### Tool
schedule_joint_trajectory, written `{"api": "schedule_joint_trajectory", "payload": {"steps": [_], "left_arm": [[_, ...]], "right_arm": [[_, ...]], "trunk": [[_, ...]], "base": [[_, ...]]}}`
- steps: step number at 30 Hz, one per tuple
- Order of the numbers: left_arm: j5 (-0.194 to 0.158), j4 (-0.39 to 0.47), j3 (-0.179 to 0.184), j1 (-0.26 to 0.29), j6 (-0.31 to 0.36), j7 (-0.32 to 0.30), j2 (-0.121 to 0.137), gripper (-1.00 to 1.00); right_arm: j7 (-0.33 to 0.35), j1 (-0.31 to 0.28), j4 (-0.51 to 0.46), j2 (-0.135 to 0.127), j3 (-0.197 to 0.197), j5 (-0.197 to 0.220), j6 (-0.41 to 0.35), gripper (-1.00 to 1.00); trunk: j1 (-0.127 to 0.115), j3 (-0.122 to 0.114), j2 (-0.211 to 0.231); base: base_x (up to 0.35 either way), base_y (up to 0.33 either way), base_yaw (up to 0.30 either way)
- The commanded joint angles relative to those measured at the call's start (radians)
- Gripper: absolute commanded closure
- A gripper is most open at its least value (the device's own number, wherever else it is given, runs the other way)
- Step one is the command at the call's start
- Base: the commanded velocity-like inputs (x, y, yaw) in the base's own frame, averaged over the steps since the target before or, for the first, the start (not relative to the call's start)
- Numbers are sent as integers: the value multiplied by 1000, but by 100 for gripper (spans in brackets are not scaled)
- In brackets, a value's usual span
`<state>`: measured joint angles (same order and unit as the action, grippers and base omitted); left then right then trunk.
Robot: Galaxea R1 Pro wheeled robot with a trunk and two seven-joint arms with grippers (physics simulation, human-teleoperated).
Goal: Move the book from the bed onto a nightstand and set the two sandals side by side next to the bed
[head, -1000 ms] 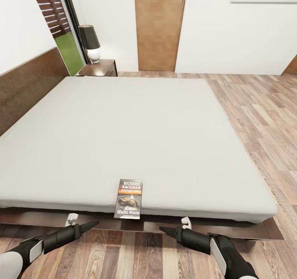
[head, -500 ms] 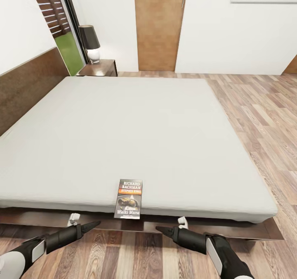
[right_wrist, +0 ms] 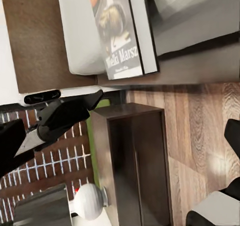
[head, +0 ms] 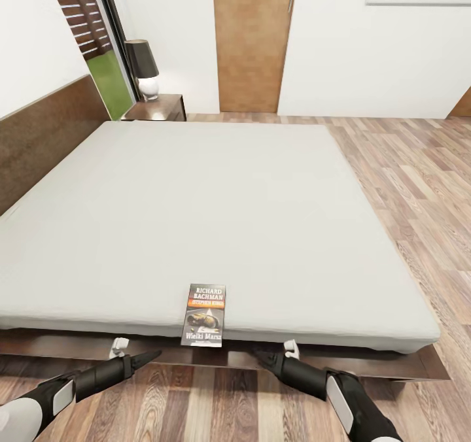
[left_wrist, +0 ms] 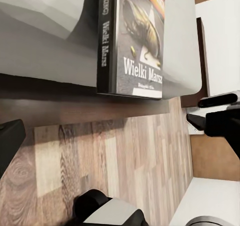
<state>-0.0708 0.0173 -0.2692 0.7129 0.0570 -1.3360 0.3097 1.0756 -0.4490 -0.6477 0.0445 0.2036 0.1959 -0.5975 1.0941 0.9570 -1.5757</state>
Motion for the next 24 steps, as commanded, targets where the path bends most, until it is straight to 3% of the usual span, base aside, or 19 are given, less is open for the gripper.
{"api": "schedule_joint_trajectory", "payload": {"steps": [1,3,6,9,24], "left_arm": [[-7,0,5,0,7,-3,0,-100],[-7,0,4,0,6,-3,0,-100],[-7,0,4,0,6,-3,1,-100],[-8,0,4,0,6,-3,2,-100],[-7,0,4,-10,6,-3,5,-100]], "right_arm": [[2,0,0,1,3,29,-5,-100],[-1,0,5,12,2,73,-2,-100],[-2,0,7,36,1,87,1,-100],[-3,0,8,50,1,92,2,-100],[-4,0,38,71,-2,94,9,-100]], "trunk": [[0,1,0],[0,1,0],[0,1,0],[0,1,0],[0,1,0]], "base": [[0,0,0],[0,0,0],[0,0,0],[0,0,0],[0,0,0]]}}
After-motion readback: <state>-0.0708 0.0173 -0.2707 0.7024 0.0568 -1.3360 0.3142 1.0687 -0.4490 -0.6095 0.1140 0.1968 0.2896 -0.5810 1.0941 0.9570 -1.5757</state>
